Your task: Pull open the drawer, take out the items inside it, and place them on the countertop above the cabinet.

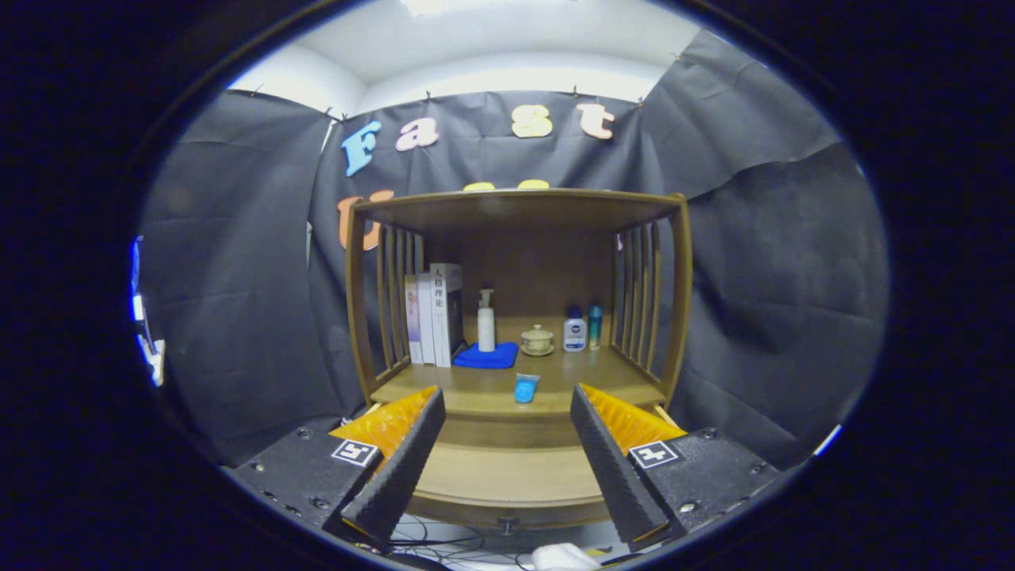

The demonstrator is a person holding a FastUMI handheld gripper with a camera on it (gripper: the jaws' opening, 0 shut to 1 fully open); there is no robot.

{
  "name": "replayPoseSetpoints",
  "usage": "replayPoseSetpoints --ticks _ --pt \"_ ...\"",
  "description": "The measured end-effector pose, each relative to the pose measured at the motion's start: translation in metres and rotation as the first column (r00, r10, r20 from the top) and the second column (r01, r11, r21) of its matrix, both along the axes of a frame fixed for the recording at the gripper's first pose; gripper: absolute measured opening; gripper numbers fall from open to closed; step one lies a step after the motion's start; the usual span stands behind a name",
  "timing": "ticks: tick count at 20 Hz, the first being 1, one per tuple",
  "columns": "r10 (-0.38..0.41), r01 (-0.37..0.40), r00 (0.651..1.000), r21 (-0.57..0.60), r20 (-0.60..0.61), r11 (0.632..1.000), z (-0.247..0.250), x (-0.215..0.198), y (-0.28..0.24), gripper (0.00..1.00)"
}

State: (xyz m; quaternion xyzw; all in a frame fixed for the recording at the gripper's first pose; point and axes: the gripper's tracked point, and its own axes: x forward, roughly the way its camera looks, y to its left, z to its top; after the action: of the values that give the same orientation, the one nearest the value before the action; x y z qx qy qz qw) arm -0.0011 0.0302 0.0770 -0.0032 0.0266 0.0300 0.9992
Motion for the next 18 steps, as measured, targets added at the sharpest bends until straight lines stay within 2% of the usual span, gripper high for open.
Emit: replayPoseSetpoints --ticks 9,13,18 --pt "-0.086 0.086 0.996 -0.037 0.016 0.996 -0.097 -0.027 -0.03 1.0" --pt "-0.079 0.077 0.993 -0.03 -0.082 0.997 -0.149 -0.022 -0.03 1.0" --pt "-0.077 0.074 0.987 -0.029 -0.141 0.997 -0.183 -0.002 -0.027 1.0"
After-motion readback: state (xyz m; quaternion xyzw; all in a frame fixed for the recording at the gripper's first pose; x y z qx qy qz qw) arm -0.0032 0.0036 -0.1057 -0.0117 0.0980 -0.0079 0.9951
